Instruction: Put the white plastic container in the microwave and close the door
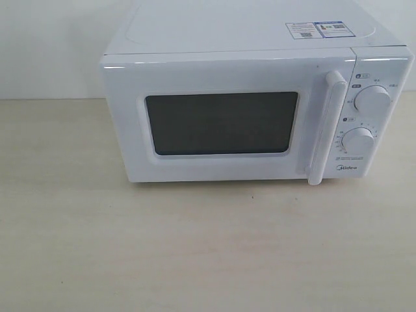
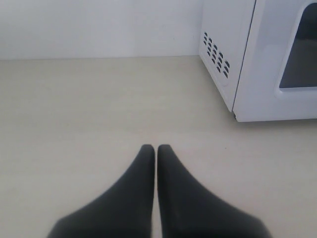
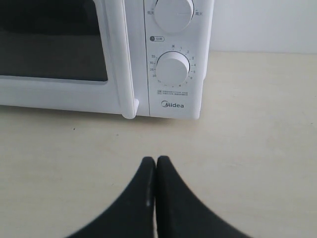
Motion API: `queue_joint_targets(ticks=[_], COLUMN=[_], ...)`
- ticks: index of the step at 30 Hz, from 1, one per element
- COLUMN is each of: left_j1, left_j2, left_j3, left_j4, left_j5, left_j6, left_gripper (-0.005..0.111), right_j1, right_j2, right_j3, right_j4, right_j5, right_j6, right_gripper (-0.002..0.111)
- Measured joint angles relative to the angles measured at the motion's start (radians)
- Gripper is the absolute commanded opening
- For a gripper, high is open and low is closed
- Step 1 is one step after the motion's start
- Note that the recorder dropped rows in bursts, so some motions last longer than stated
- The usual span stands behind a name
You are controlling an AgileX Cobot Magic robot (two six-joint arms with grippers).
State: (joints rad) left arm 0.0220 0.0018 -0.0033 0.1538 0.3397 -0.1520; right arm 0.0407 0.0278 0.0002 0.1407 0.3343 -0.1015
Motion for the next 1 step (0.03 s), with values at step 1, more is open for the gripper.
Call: queue_joint_targets(ticks=[1], left_j1=[0.000], left_j2=[0.000], left_j3=[0.000], left_j4=[0.000], left_j5=[0.000], left_j6=[0.000], left_gripper=[0.004], right_j1=[0.000], right_j2=[0.000], right_j3=[0.000], right_j4=[0.000], right_j5=[0.000], right_j6=[0.000], right_gripper=[0.000])
